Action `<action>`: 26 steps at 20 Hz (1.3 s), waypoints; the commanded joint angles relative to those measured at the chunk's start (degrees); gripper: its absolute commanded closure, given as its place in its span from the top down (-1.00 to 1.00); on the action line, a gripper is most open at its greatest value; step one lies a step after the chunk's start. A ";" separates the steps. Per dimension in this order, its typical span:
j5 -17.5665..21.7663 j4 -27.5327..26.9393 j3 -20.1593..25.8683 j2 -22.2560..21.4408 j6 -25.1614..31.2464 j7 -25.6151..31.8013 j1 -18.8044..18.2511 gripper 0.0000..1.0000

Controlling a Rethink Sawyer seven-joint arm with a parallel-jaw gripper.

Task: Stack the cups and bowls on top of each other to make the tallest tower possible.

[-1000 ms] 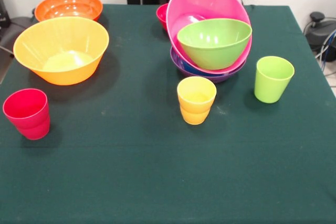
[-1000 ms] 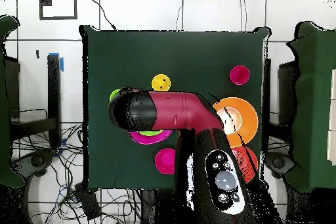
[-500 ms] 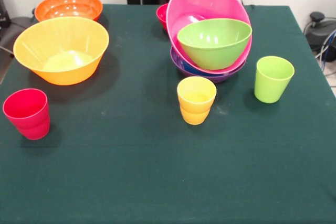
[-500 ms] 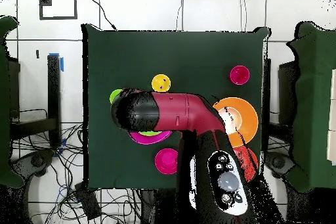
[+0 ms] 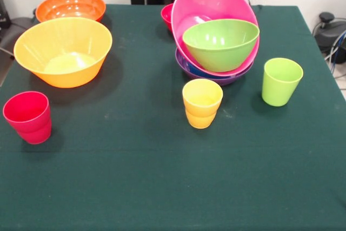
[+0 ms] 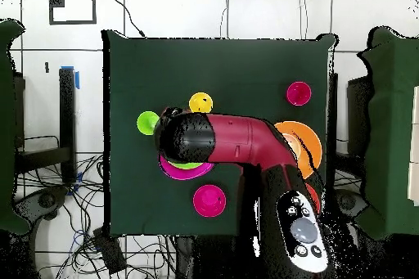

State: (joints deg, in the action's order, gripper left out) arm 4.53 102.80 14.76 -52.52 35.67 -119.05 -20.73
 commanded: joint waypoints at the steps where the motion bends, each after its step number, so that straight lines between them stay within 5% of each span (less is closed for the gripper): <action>1: -1.41 3.32 3.18 -1.65 3.45 1.76 -2.81 1.00; 12: -1.90 1.64 6.33 -3.71 10.48 8.05 -9.56 1.00; 26: 1.36 -0.39 10.67 -1.78 12.78 11.75 -15.42 1.00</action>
State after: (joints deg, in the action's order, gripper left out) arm 3.31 102.71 19.76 -57.43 43.10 -119.05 -34.71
